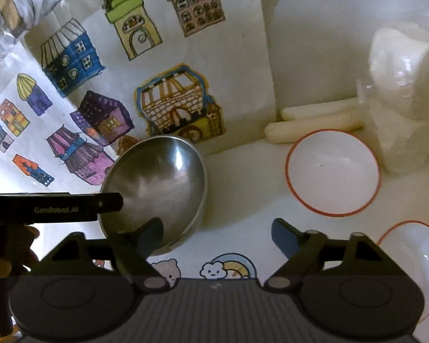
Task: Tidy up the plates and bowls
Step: 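Move the right gripper toward the stainless bowl, then close both grippers on the rim of the stainless bowl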
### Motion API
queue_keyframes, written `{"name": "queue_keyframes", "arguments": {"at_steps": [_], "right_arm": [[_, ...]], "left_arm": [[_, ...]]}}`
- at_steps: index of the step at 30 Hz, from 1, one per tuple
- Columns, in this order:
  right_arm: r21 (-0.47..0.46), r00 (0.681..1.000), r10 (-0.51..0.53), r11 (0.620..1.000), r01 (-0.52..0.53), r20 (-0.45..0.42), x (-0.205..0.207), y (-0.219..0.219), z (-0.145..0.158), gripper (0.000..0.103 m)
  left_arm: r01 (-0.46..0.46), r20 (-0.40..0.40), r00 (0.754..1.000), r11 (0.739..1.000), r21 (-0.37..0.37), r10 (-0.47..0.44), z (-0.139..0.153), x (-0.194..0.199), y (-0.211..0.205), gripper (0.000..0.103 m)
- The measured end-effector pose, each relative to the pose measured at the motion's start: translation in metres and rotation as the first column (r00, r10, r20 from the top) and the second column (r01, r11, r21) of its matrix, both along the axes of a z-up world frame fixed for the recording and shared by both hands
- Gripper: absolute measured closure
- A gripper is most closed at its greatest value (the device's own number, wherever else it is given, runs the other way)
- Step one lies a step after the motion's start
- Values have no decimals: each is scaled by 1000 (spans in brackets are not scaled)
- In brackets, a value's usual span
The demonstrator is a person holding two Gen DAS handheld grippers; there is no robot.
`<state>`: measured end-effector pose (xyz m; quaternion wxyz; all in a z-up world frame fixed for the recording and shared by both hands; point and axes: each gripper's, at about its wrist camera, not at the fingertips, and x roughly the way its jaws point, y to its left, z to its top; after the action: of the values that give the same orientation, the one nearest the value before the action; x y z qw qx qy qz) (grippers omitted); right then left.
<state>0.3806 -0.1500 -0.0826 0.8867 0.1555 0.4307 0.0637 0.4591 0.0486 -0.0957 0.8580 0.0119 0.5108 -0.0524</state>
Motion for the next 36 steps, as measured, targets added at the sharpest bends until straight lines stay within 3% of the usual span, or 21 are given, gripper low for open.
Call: {"name": "queue_keyframes", "arguments": {"at_steps": [4, 7, 10, 12, 15, 24, 36], "right_arm": [[3, 1000, 20, 1000, -20, -18, 4, 6, -8, 30], [6, 999, 28, 1000, -28, -29, 10, 11, -11, 40], [19, 999, 33, 999, -32, -31, 11, 11, -11, 52], [38, 999, 39, 999, -37, -32, 14, 11, -11, 63], [73, 998, 53, 996, -51, -33, 18, 11, -13, 79], [77, 996, 82, 994, -79, -42, 0, -2, -5, 81], [98, 997, 78, 992, -75, -24, -82, -69, 16, 81]], "left_arm": [[-22, -12, 1000, 1000, -16, 21, -4, -1, -3, 6], [-31, -10, 999, 999, -42, 31, -4, -4, -3, 17], [-34, -20, 999, 996, -85, 33, -3, -3, -6, 36], [-31, -23, 999, 993, -112, 28, -2, -3, -8, 62], [-26, -33, 999, 987, -158, 21, -1, 0, -10, 81], [12, -10, 1000, 983, -182, -14, 6, -24, -29, 88], [87, -3, 996, 972, -219, -90, 34, -95, -83, 88]]}}
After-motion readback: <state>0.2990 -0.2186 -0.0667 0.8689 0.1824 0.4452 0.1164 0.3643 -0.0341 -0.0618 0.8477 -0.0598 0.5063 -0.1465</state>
